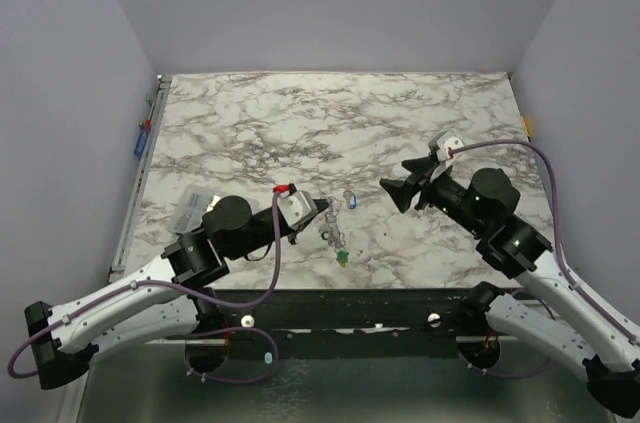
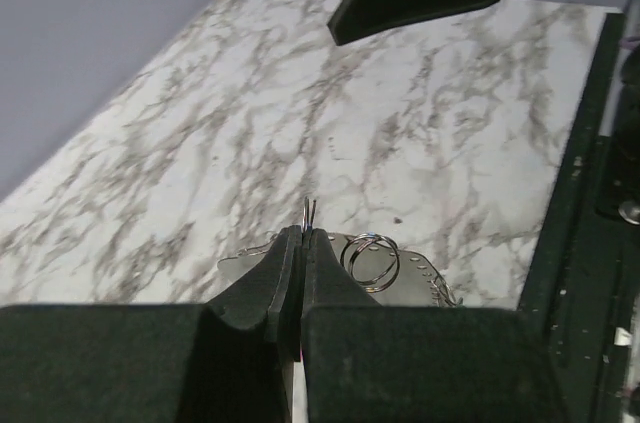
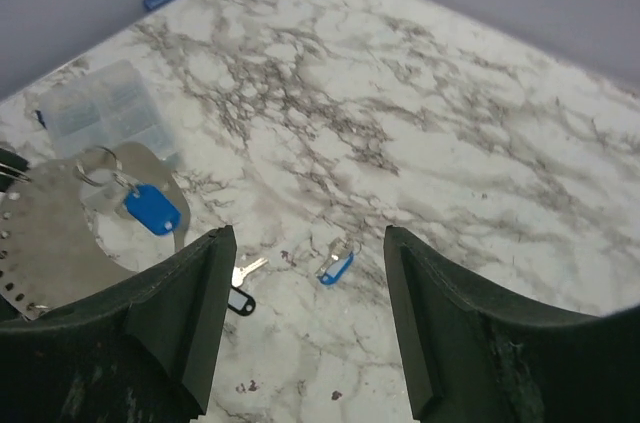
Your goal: Put the keys on the keyring
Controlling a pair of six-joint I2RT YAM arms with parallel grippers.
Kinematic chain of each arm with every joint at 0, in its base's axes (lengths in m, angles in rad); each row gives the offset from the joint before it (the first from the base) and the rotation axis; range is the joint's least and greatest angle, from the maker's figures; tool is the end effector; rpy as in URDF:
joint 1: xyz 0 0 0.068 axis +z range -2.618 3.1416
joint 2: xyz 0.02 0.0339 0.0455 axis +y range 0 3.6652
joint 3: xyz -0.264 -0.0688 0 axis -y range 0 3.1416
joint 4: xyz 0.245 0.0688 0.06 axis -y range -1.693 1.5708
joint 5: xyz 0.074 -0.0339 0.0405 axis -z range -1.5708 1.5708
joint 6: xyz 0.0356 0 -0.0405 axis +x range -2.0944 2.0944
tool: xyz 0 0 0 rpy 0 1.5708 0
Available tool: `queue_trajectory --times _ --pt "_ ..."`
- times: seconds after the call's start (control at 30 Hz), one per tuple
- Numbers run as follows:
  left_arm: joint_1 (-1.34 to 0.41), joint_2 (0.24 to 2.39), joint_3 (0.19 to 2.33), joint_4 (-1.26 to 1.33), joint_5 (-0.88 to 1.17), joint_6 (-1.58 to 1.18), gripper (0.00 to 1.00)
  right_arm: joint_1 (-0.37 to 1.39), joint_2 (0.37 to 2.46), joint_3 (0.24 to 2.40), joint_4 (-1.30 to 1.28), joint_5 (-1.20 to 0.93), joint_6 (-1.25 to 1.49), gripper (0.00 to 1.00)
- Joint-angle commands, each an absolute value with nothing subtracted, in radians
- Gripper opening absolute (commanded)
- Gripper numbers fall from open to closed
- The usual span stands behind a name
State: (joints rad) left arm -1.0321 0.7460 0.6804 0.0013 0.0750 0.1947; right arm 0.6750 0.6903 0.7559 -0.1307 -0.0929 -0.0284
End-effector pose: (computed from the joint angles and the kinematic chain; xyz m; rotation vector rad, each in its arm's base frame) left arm 0.0920 -0.1591 0.3295 1.0158 1.3403 -0.6983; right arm 0.1277 0.1064 0.3504 -0.6416 1.5379 0.5689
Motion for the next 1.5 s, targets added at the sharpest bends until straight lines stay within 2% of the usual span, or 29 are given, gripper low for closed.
queue_trajectory --times 0.0,0.3,0.63,0.8,0.93,1.47 --pt "-1.013 0.661 0.715 -0.128 -0.162 0.294 0.0 0.682 0.795 0.792 -0.138 0.098 0.182 0.69" --pt "-1.008 0.512 0.583 -0.092 -0.322 0.4 0.0 0.683 1.141 0.967 -0.394 0.128 0.442 0.66" --pt "-0.982 0.455 0.456 -0.003 -0.222 0.36 0.0 0.707 1.541 1.151 -0.532 0.198 0.736 0.66" --pt "-0.935 0.437 0.44 0.024 -0.156 0.332 0.0 0.707 1.704 1.243 -0.614 0.303 0.871 0.57" --pt "-0.927 0.428 0.434 0.026 -0.128 0.326 0.0 0.707 1.836 1.373 -0.739 0.387 0.954 0.56" --pt "-0.925 0.396 0.422 0.034 -0.1 0.317 0.0 0.707 2.038 1.538 -0.799 0.435 1.011 0.51"
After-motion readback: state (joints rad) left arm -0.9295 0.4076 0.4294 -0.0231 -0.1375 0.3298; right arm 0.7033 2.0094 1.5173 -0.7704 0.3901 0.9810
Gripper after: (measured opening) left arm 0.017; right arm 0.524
